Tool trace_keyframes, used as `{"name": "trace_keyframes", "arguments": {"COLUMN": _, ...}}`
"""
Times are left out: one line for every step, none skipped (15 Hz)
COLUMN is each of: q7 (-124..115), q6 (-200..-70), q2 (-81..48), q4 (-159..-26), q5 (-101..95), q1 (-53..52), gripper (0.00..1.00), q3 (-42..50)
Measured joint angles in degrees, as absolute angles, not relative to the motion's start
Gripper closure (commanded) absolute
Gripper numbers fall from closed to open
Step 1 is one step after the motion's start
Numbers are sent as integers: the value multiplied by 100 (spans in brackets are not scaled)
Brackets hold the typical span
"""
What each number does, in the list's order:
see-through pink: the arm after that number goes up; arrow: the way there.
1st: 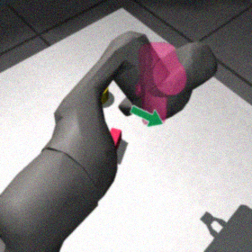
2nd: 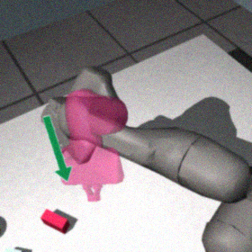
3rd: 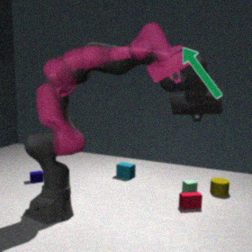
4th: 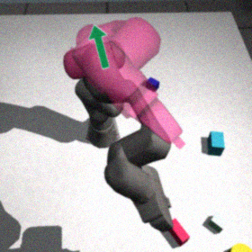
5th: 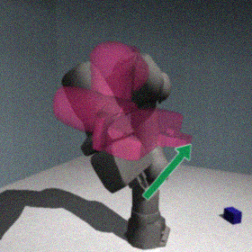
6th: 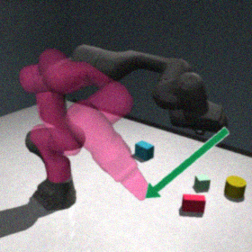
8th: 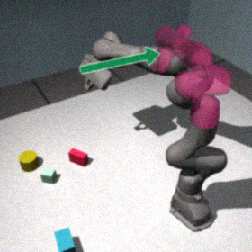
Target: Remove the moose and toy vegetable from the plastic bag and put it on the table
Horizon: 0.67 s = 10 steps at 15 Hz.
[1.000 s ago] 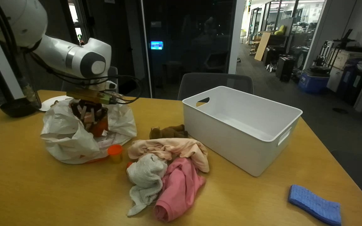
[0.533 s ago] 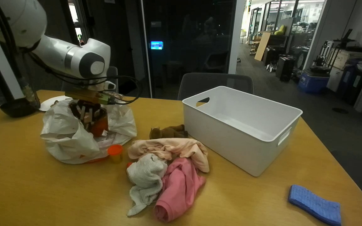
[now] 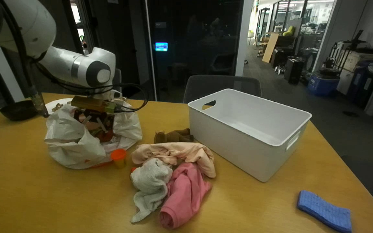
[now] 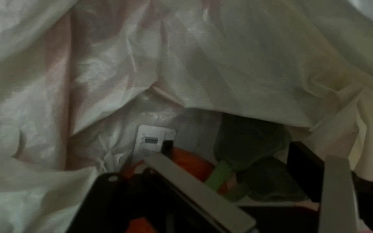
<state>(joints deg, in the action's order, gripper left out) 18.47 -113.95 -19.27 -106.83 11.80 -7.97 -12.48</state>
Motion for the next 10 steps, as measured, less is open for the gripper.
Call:
{"name": "trace_keyframes", "arguments": {"q7": 1833, "q6": -11395, "q2": -1960, "q4": -10682, "q5": 1170, "q1": -796, "gripper": 0, "q3": -1233}}
{"name": "trace_keyframes", "arguments": {"q7": 1823, "q6": -11395, "q2": -1998, "q4": -10676, "q5": 1168, "q1": -796, "gripper": 0, "q3": -1218}}
{"name": "trace_keyframes", "arguments": {"q7": 1807, "q6": -11395, "q2": -2039, "q4": -10665, "q5": 1167, "q1": -795, "gripper": 0, "q3": -1202}}
{"name": "trace_keyframes", "arguments": {"q7": 1785, "q6": -11392, "q2": -2083, "q4": -10648, "q5": 1167, "q1": -794, "gripper": 0, "q3": -1184}}
{"name": "trace_keyframes", "arguments": {"q7": 1746, "q6": -11387, "q2": -2131, "q4": -10625, "q5": 1167, "q1": -793, "gripper": 1, "q3": -1167}}
{"name": "trace_keyframes", "arguments": {"q7": 1707, "q6": -11385, "q2": -2173, "q4": -10608, "q5": 1167, "q1": -791, "gripper": 26, "q3": -1151}}
{"name": "trace_keyframes", "arguments": {"q7": 1683, "q6": -11385, "q2": -2208, "q4": -10595, "q5": 1167, "q1": -788, "gripper": 26, "q3": -1140}}
{"name": "trace_keyframes", "arguments": {"q7": 1671, "q6": -11386, "q2": -2236, "q4": -10584, "q5": 1167, "q1": -781, "gripper": 32, "q3": -1133}}
{"name": "trace_keyframes", "arguments": {"q7": 1662, "q6": -11389, "q2": -2254, "q4": -10575, "q5": 1167, "q1": -773, "gripper": 42, "q3": -1128}}
{"name": "trace_keyframes", "arguments": {"q7": 1658, "q6": -11389, "q2": -2263, "q4": -10562, "q5": 1167, "q1": -765, "gripper": 50, "q3": -1124}}
